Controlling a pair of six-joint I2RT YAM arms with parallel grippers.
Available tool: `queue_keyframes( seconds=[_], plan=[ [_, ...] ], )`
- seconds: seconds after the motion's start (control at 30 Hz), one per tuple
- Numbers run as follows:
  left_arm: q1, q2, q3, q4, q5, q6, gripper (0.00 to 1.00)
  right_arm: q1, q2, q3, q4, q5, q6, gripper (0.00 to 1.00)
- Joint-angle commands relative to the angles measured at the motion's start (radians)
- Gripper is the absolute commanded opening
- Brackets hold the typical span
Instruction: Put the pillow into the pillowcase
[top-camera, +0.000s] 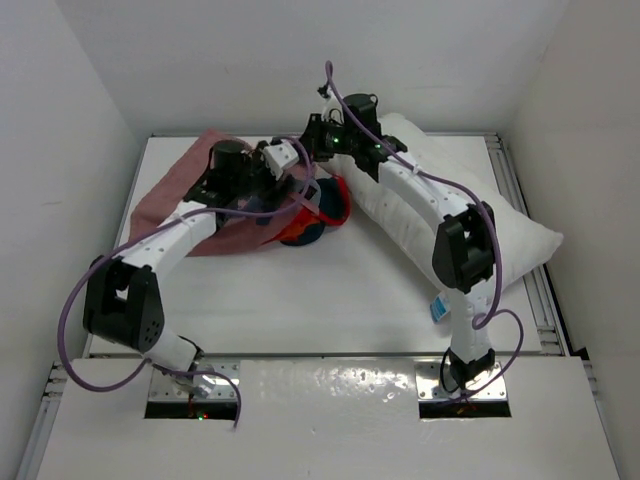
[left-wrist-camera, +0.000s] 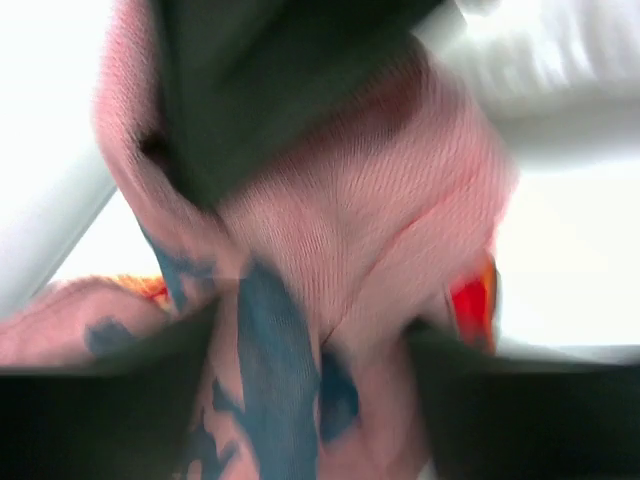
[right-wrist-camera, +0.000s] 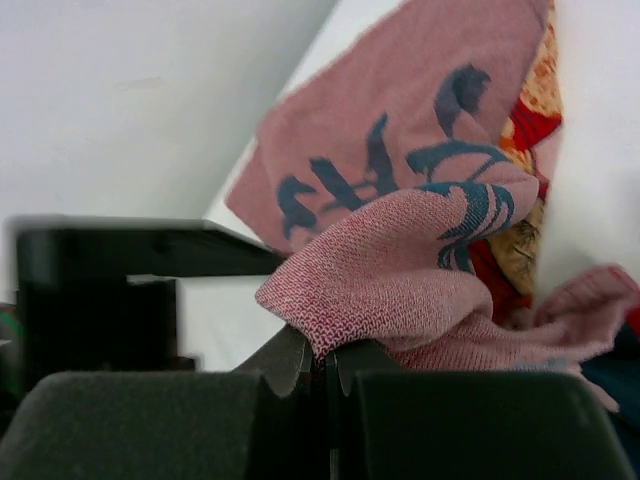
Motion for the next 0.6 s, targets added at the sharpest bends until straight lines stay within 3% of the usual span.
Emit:
queue_keyframes(
  seconds=[0.0, 0.1, 0.17, 0.27, 0.3, 0.33, 0.43, 0.57],
  plan=[
    [0.045, -0.148, -0.014, -0.258, 0.143, 0.195, 1.0, 0.005, 0.032, 0.049, -0.117, 0.011, -0.144, 0.0],
    [0.109, -0.246, -0.04, -0.24, 0.166, 0.151, 1.0, 0.005, 0.05, 0.046, -0.162, -0.022, -0.204, 0.0],
    [0.143, -0.275, -0.025, -0.142, 0.12, -0.001, 1.0, 0.01, 0.056, 0.043, -0.211, -0.067, -0.283, 0.0],
    [0.194, -0.291, 0.021, -0.031, 0.013, -0.256, 1.0, 0.045, 0.055, 0.043, -0.354, -0.108, -0.517, 0.0],
    [0.203, -0.286, 0.027, -0.021, -0.018, -0.299, 1.0, 0.062, 0.043, 0.043, -0.48, -0.121, -0.729, 0.07],
    [0.216, -0.282, 0.03, -0.008, -0.046, -0.361, 1.0, 0.096, 0.035, 0.04, -0.55, -0.127, -0.823, 0.12],
    [0.239, -0.254, 0.007, -0.011, -0.11, -0.344, 1.0, 0.156, -0.02, -0.032, -0.688, -0.04, -1.007, 0.3],
    [0.214, -0.165, -0.016, -0.045, -0.074, -0.279, 1.0, 0.223, -0.127, -0.22, -0.704, 0.097, -1.042, 0.33]
  ],
)
